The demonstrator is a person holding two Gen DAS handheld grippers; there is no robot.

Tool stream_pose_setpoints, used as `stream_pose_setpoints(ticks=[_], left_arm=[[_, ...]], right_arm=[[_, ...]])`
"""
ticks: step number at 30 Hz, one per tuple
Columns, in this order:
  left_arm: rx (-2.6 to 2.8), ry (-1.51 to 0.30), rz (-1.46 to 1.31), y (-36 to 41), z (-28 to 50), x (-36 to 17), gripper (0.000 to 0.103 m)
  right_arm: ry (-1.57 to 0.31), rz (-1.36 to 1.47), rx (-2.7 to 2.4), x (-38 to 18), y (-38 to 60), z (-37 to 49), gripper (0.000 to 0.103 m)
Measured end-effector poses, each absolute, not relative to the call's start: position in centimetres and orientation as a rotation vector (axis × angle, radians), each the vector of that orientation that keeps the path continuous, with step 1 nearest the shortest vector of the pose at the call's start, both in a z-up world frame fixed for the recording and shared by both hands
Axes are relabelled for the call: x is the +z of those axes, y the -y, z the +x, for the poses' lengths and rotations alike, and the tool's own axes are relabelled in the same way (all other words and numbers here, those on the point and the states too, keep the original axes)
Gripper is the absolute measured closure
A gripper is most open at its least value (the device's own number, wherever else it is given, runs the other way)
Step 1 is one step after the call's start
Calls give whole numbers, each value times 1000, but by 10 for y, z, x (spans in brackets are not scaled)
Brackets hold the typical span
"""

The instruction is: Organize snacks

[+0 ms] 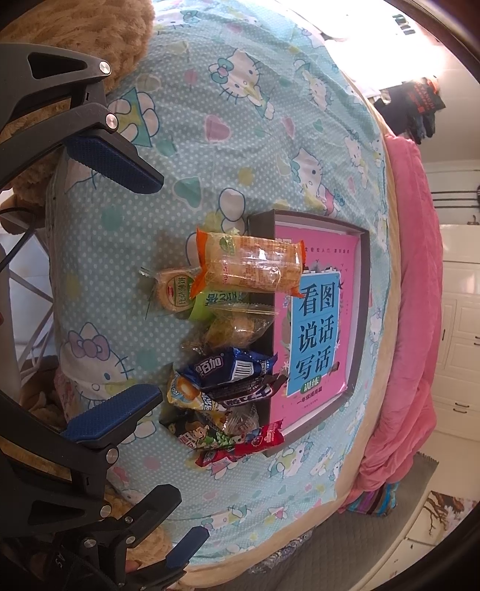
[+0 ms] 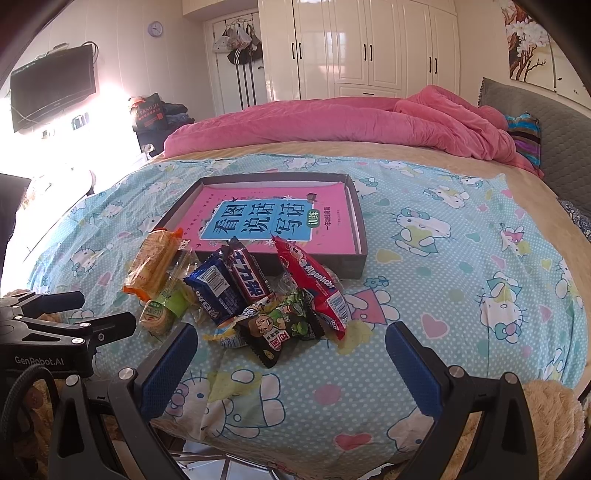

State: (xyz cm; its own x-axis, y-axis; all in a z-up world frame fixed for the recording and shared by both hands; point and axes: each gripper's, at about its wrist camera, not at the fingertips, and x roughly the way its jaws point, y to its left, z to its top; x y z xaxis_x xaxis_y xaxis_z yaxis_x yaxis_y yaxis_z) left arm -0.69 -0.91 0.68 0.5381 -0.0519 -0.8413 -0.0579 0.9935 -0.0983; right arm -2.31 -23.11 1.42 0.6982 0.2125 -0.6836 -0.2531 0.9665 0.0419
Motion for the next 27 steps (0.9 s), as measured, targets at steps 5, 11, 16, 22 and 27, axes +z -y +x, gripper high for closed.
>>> stream_pose_setpoints(ticks=[5,11,16,22,27], left_arm=[[5,-1004,-124,8,-6,6,0],[11,-1010,-137,4,-3,4,0],[19,-1016,-166,-4,2,2,0],[45,-1014,-205,-18,10,-1,0],[65,-992,-203,-28,21,-3,0]], right_arm=[[-755,-57,259,14,231,-23,0],[-757,-57,253,12,231,-19,0],[-757,-62,253,11,231,-15,0],[-754,-61,256,10,231,-10,0],[-752,-57,259,9,231,-4,0]])
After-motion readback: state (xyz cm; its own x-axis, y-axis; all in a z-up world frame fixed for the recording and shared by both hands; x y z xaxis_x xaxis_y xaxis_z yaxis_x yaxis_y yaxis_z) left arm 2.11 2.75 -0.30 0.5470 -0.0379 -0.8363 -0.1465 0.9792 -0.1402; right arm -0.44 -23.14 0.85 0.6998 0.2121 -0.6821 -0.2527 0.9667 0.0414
